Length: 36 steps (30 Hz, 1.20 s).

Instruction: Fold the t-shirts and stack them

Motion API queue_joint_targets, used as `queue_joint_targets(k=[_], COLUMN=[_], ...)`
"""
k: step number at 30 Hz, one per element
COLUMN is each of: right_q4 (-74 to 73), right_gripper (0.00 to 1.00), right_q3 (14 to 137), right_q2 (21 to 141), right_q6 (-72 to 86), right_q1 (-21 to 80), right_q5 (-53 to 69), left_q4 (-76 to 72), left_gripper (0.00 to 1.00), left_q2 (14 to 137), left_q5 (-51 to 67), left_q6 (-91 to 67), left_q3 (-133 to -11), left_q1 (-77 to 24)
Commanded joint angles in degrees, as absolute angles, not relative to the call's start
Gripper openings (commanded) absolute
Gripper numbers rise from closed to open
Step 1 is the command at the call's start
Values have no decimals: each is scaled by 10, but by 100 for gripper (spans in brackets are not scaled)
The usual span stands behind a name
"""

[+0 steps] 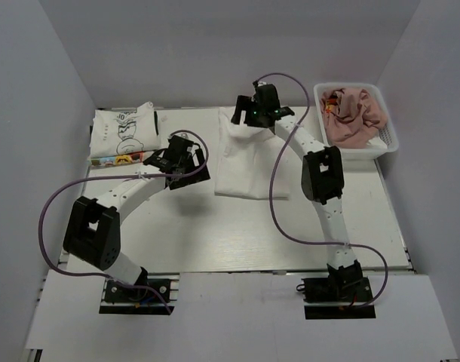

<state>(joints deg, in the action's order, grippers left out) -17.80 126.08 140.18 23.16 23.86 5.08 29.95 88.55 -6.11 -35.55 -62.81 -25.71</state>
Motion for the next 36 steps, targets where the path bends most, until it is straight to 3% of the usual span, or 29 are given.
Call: queue_joint_targets(k=[1, 2, 4, 5, 6, 8, 9, 12, 17, 21, 28, 31, 32, 33, 36], right_q4=[-248, -227, -129, -110, -81, -77, -74, -78, -117, -65, -8, 32, 34, 34, 19], right_gripper=[90, 90, 90, 90, 90, 90, 90, 90, 90, 90, 89, 73, 47, 29, 0], right_q3=[1300, 1149, 1030, 884, 842, 703, 674, 537, 454, 410, 398, 402, 404, 405, 400], right_q2=[1357, 1299, 1194, 1161, 1065, 1008, 928, 834, 769, 765, 843, 880, 894, 895, 879], right_q6=[203, 205, 215, 219, 228, 250, 255, 288, 317, 306, 308, 312, 314, 313, 309], right_q1=[238, 238, 235, 233, 230, 228, 224, 221, 203, 190, 172, 162, 160, 159, 159], right_q5=[29, 29, 31, 25, 6, -27, -33, -48, -43, -16, 48, 80, 93, 101, 114], left_q4=[276, 270, 262, 262, 255, 239, 234, 208, 190, 185, 185, 190, 196, 196, 207], left_gripper=[100, 100, 100, 100, 100, 100, 100, 100, 92, 73, 8, 0, 0, 0, 0], left_q2=[852, 858, 872, 881, 902, 924, 935, 979, 1042, 1084, 1081, 1067, 1067, 1067, 1054], left_q5=[-23, -17, -4, 10, 20, 46, 46, 81, 136, 156, 179, 163, 163, 157, 157], left_q6=[-361, -361, -345, -345, -330, -330, -324, -319, -310, -310, -299, -299, -299, -299, -299], left_q3=[-609, -604, -609, -609, -616, -624, -624, -639, -664, -683, -657, -651, -651, -651, -651], left_q1=[-258, -258, -265, -271, -271, -271, -271, -271, -271, -271, -271, -271, -271, -271, -271])
